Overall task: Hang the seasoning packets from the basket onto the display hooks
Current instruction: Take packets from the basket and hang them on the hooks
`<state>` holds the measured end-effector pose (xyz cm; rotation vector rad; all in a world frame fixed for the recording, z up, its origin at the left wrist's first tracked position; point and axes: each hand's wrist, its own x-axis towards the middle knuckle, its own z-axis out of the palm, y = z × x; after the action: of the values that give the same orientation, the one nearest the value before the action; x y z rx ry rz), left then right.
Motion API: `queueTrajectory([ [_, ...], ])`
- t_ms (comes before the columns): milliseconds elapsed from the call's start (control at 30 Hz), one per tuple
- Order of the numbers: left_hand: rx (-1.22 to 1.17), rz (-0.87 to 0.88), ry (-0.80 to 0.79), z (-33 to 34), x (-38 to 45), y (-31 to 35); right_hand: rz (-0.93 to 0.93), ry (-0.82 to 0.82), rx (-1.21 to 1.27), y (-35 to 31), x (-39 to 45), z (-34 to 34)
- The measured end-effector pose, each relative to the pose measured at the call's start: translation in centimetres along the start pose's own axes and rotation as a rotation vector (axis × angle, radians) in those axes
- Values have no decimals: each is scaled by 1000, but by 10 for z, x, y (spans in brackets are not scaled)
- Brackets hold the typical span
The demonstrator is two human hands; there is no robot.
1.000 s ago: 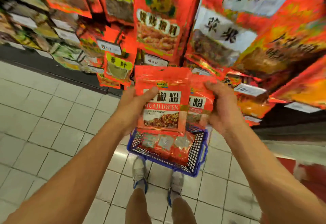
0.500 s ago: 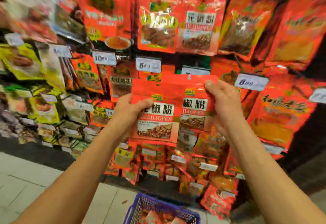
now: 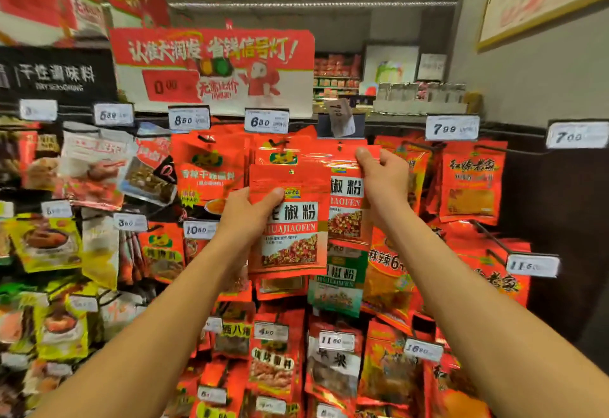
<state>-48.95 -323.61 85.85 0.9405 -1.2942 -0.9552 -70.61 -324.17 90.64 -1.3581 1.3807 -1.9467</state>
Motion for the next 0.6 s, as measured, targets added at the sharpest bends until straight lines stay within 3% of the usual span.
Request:
queueTrajectory([
  [233, -29, 45, -17, 14, 14, 13, -29, 42, -184, -12, 24, 11],
  [600, -82, 36, -44, 29, 32, 10, -53, 108, -218, 13, 33, 11],
])
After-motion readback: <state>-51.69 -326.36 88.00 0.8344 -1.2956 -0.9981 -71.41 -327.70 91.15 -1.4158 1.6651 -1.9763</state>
